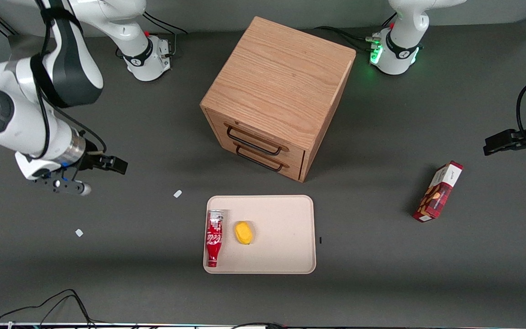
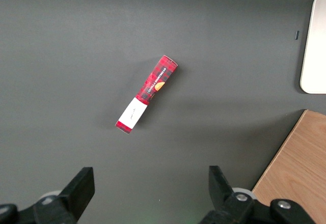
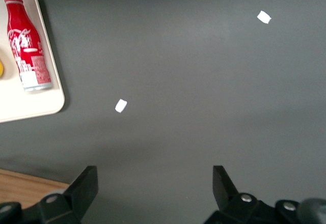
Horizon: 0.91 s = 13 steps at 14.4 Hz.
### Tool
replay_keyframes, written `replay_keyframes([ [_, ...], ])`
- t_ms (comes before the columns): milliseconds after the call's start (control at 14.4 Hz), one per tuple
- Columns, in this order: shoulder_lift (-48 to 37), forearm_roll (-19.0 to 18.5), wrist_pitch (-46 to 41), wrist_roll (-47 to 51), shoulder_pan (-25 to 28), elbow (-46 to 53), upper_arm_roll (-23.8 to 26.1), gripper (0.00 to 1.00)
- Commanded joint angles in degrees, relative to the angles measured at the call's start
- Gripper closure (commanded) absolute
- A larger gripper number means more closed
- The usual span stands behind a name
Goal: Place coke bottle on tray
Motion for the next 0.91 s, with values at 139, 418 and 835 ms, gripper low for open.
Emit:
replay_keyframes([
  [139,-10.36,3.54,-5.37,-9.29,7.69,-6.27,-9.80,0.00],
  [418,-14.68,6.01,-10.13,-10.82,7.62,-4.43,-11.76,0.00],
  [835,-11.61,5.66,-12.59,-11.78,0.68,0.94,-6.76,0.00],
])
